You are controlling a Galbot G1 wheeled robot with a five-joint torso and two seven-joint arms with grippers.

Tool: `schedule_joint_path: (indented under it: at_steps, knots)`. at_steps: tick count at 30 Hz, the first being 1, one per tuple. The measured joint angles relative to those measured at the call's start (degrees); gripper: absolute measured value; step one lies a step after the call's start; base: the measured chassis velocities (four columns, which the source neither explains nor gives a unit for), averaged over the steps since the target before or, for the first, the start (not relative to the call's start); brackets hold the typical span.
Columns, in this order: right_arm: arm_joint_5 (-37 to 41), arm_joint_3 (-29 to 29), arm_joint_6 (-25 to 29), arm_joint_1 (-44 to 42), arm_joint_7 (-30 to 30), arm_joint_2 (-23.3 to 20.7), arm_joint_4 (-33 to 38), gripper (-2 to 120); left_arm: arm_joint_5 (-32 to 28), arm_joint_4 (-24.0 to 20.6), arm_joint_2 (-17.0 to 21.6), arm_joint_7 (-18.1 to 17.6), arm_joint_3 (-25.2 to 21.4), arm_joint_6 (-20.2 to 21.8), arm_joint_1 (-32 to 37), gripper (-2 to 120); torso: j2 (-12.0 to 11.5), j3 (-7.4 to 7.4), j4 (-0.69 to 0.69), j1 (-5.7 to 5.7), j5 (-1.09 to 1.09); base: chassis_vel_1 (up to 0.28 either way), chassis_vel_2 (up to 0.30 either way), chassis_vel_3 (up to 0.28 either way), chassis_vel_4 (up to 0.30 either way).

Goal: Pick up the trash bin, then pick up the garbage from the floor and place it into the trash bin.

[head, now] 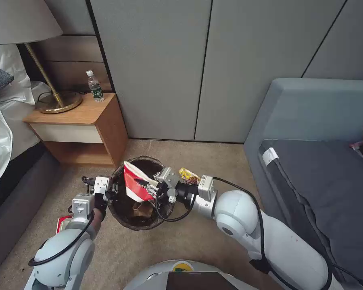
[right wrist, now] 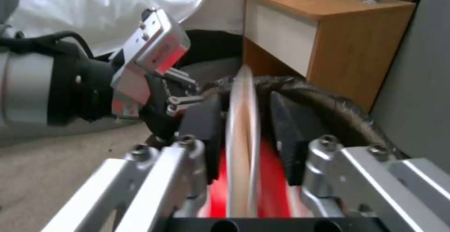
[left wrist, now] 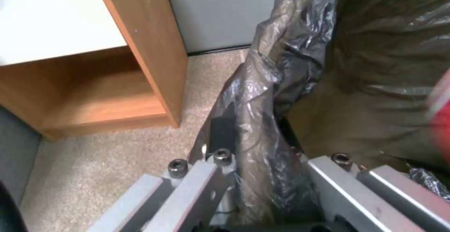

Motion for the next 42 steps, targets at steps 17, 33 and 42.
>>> schedule_joint_path:
  at_steps: [17, 33, 42]
  knots:
    - [0.0, 1.9, 0.2, -0.4, 1.0, 1.4, -1.2, 92, -0.7, -0.3, 0.5, 0.1, -0.3, 0.1, -0.6, 3, 0.0, 0.00, 0.00, 0.00, 0.01, 0.000, 0.000, 0.000, 0.000]
    - [16.1, 23.4, 3.0, -3.8, 11.0, -5.9, 7.5, 100, -0.6, 0.5, -0.9, 0.2, -1.3, -0.2, -0.3, 3, 0.0, -0.01, -0.01, 0.00, 0.02, 0.000, 0.000, 0.000, 0.000]
    - [13.6, 36.6, 4.0, -12.8, 12.2, -4.2, 9.1, 100, -0.6, 0.1, -2.0, 0.2, -2.0, -0.4, 0.1, 3, 0.0, 0.00, 0.00, 0.00, 0.01, 0.000, 0.000, 0.000, 0.000]
